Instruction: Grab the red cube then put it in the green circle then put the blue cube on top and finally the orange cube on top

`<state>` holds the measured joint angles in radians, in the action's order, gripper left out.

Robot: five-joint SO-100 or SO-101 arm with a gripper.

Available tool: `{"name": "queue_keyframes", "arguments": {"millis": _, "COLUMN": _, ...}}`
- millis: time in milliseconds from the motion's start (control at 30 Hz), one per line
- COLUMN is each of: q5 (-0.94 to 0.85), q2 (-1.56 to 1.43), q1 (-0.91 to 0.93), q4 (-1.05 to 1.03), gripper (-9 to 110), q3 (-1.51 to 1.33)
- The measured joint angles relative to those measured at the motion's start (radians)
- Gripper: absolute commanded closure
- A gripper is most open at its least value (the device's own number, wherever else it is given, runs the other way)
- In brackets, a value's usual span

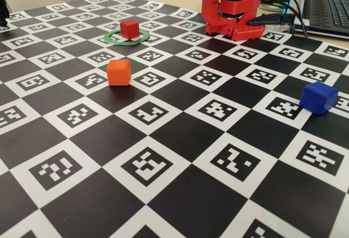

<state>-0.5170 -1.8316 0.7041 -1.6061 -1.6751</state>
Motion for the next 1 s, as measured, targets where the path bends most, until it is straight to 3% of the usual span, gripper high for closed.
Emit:
{"name": "queue_keyframes", "arguments": {"millis": 200, "q5": 0.235, "q2": -0.054, "q1": -0.153, "q4": -0.112, "gripper": 53, "q3": 0.121}}
{"name": "queue_keyframes", "arguments": {"millis": 533, "q5": 0.758, "q2": -0.092, "q1": -0.578, "q4": -0.106, "gripper": 54, "q3": 0.147}}
{"name": "queue_keyframes", "arguments": {"millis": 1000, "q5": 1.032, "q2": 0.098, "q1": -1.207, "q4": -0.126, "gripper": 51, "q3": 0.265}}
